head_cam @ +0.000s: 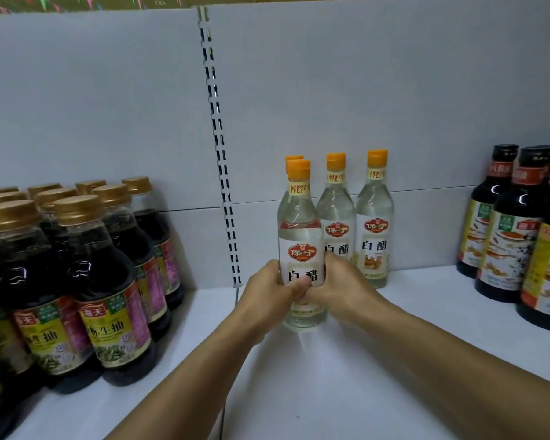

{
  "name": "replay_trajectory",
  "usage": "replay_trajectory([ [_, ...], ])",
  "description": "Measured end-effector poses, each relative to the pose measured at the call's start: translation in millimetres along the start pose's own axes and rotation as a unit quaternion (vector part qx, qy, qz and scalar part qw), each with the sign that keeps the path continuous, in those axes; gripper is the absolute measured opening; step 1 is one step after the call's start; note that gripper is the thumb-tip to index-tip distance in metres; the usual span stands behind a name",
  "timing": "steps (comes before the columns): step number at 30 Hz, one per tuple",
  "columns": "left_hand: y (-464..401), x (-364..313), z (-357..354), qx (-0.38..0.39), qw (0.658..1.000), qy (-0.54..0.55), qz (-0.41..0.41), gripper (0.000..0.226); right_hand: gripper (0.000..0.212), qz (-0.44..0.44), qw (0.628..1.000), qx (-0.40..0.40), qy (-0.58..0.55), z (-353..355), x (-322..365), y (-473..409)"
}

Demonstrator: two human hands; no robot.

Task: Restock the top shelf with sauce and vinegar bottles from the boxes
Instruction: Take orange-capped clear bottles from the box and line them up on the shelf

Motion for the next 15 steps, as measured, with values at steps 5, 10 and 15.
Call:
replay_trajectory([
  [5, -4.0, -1.2, -2.9, -0.010, 1.000, 0.004, -0.005, 0.021, 0.050, -0.015, 1.000, -0.021, -0.001, -3.1, -5.4, -4.9],
  [10, -8.5, -1.6, -5.8, -0.018, 1.000, -0.003, -0.005, 0.024, 0.050, -0.024, 0.999, -0.028, -0.014, -1.9, -7.9, -7.4],
  [15, -9.8, -1.0, -7.0, -0.024, 1.000, -0.011, -0.002, 0.025, 0.051, -0.024, 0.999, -0.025, -0.014, -1.3, -7.7, -7.2],
])
Point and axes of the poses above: each hand's wrist, its own y-axis away from the middle knuckle, its own z-axis out of the back of the hand, x = y × z, the point moved 3 cm from there along -y, towards the middle knuckle
